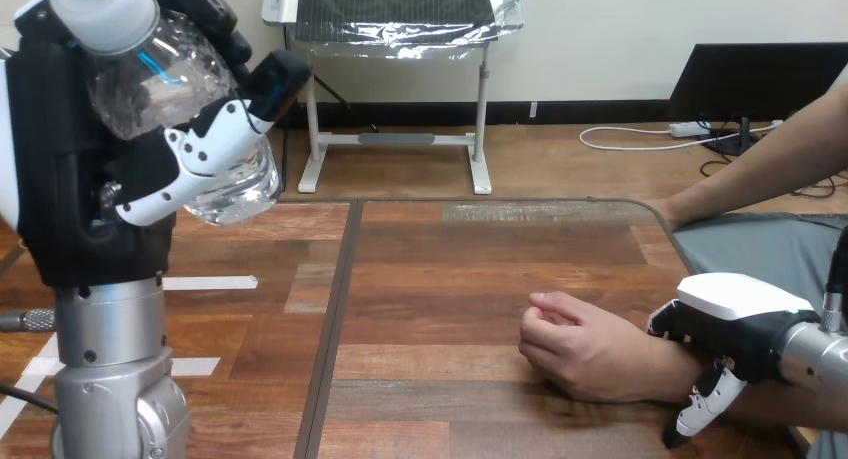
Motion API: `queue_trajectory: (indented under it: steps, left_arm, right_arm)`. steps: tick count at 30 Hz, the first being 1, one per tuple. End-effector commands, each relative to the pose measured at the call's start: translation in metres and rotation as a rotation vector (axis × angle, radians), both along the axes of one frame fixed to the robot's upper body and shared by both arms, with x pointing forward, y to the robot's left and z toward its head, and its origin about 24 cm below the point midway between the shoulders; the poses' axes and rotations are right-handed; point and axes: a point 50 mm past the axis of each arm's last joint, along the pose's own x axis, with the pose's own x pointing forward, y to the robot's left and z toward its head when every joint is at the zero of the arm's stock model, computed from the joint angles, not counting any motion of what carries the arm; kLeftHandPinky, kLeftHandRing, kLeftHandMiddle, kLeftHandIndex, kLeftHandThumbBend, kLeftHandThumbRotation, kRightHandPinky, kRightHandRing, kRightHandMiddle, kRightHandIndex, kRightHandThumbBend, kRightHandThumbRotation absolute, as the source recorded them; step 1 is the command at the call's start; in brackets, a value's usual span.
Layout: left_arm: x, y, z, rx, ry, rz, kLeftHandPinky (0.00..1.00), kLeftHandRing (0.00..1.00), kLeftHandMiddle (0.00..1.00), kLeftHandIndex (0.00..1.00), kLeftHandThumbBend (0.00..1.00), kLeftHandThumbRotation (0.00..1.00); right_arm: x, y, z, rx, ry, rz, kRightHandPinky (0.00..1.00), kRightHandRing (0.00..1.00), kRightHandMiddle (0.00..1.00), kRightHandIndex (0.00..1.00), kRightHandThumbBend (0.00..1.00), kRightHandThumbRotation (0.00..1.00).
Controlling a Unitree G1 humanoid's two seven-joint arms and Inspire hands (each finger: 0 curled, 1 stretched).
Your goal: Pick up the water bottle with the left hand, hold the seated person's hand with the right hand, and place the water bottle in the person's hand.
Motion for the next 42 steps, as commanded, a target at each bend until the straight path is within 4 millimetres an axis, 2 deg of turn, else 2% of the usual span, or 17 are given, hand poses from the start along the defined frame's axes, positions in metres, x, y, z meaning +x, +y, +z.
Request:
queue_trajectory:
  steps: [1,7,16,21,27,42]
  left_arm:
    - [0.002,-0.002,0.015,0.004,-0.086,-0.012,0.19,0.27,0.34,0.38,0.68,0.00]
    - [0.002,-0.002,0.016,0.002,-0.088,-0.014,0.19,0.27,0.35,0.38,0.68,0.00]
    - [0.002,-0.002,0.016,0.006,-0.091,-0.012,0.19,0.27,0.35,0.38,0.67,0.00]
    - [0.002,-0.001,0.016,-0.002,-0.087,-0.013,0.20,0.27,0.35,0.38,0.68,0.00]
    - [0.002,-0.001,0.016,0.001,-0.088,-0.010,0.20,0.27,0.35,0.38,0.68,0.00]
    - [0.001,-0.002,0.015,-0.001,-0.085,-0.008,0.20,0.27,0.34,0.38,0.68,0.00]
  right_arm:
    - [-0.016,0.004,-0.037,-0.026,0.136,-0.002,0.31,0.40,0.49,0.55,0.86,0.10]
    - [-0.014,0.005,-0.039,-0.035,0.125,0.003,0.22,0.30,0.40,0.47,0.86,0.09]
    - [-0.011,0.003,-0.041,-0.040,0.119,-0.003,0.17,0.24,0.33,0.38,0.87,0.11]
    - [-0.010,0.002,-0.041,-0.041,0.119,-0.008,0.18,0.26,0.35,0.38,0.87,0.13]
    - [-0.009,0.000,-0.042,-0.045,0.116,-0.011,0.15,0.23,0.32,0.35,0.88,0.15]
    - [-0.005,-0.003,-0.040,-0.049,0.109,-0.027,0.16,0.24,0.33,0.37,0.91,0.19]
